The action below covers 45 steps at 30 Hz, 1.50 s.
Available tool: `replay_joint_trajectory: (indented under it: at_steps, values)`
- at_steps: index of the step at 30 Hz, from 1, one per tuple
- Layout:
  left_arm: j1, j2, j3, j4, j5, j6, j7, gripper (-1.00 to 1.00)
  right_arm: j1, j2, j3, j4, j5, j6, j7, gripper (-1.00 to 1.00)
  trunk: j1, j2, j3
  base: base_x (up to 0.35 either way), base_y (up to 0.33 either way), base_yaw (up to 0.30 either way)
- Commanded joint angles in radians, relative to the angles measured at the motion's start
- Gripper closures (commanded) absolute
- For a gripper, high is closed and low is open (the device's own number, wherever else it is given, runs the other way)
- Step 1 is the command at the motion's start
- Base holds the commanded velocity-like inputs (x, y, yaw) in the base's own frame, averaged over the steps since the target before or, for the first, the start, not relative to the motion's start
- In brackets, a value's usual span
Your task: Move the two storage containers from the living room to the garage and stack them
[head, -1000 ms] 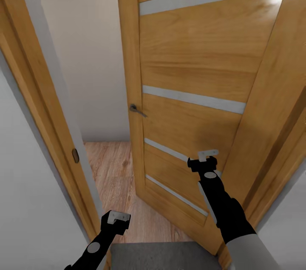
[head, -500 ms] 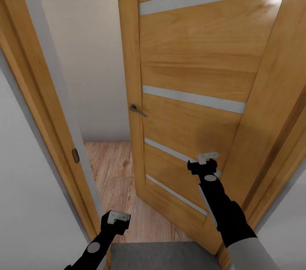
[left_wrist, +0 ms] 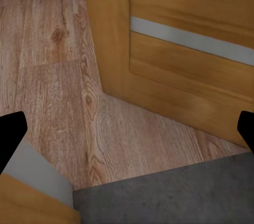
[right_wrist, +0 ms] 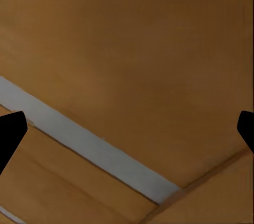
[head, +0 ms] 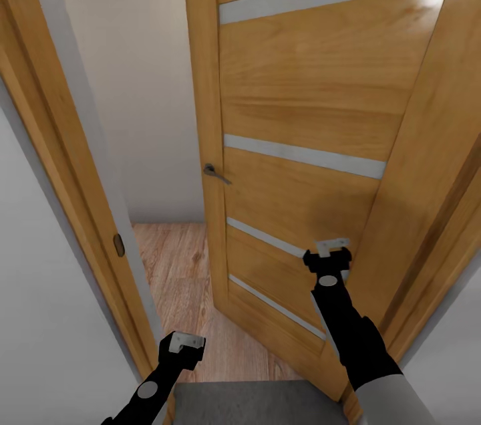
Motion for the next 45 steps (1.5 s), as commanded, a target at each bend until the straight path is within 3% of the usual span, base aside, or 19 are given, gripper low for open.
replay_joint_trajectory:
  at_steps: [1,20,45]
  values:
    - [-0.001,0.001,-0.004,0.001,0.005,-0.003,0.003,-1.0,-0.001,0.0,0.002,-0.001,0.009,0.008,-0.004,-1.0,0.0,-0.001,-0.001,0.021,0.0,0.0]
    - [-0.001,0.002,-0.004,0.002,0.001,-0.007,0.002,-1.0,-0.001,-0.007,-0.004,0.022,0.009,0.005,0.044,-1.0,0.0,-0.001,-0.001,0.068,0.002,0.0]
    - [-0.001,0.002,-0.005,0.001,0.002,-0.007,0.002,-1.0,-0.001,-0.007,-0.004,0.023,0.009,0.005,0.049,-1.0,0.0,-0.001,-0.001,0.101,0.011,0.0]
